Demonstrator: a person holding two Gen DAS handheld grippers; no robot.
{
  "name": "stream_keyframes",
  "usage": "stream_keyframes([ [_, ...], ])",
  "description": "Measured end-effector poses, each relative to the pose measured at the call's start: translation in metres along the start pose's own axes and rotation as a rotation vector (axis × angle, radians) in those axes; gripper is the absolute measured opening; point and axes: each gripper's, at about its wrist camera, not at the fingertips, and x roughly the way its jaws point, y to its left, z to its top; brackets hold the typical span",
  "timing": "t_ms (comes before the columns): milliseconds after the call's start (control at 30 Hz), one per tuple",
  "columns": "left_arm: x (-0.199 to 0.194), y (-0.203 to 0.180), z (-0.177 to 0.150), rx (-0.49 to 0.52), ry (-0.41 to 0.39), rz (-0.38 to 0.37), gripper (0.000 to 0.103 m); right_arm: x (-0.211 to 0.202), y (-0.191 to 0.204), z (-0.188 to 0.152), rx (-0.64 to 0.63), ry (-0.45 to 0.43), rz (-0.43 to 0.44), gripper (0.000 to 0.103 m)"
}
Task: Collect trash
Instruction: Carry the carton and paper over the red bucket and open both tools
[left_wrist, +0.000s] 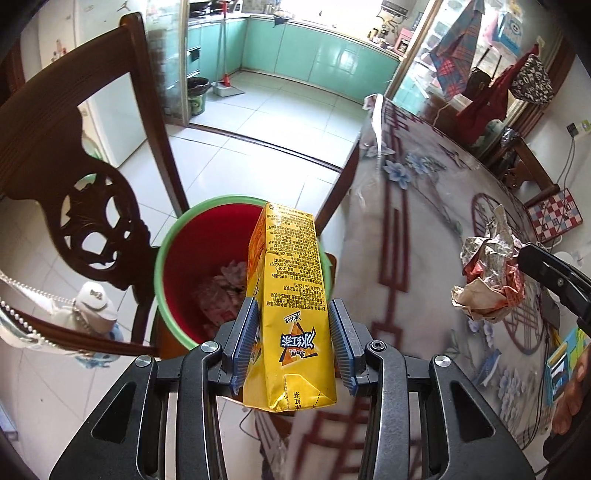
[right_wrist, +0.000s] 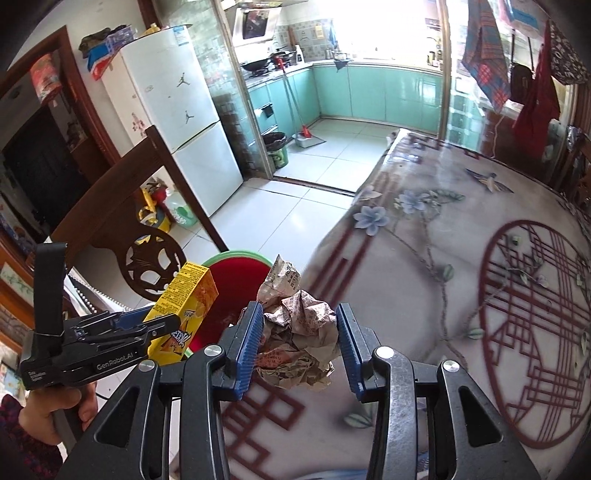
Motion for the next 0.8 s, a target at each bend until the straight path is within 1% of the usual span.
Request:
stream_keyframes([
  [133, 0.012, 0.021, 0.0, -0.036, 0.024, 0.019, 0.038, 0.013, 0.017, 0.006, -0.026, 0.017, 0.025, 0.039],
  [233, 0.025, 0.036, 0.0, -0.063, 0.047, 0.036, 0.038, 0.025, 0.031, 0.01, -0.026, 0.029, 0.065, 0.039],
  [400, 0.043, 0.056, 0.004, -0.108, 0.083, 0.052, 0.038, 0.059, 0.044, 0.015, -0.003, 0.065, 0.113, 0.04],
  [600, 0.064, 0.066, 0.01, -0.111, 0.123, 0.056, 0.038, 0.093, 0.058, 0.021, -0.003, 0.103, 0.108, 0.04],
  [800, 0.082, 0.074, 0.019, -0.12, 0.152, 0.063, 0.038, 0.114, 0.059, 0.028, 0.003, 0.127, 0.114, 0.04],
])
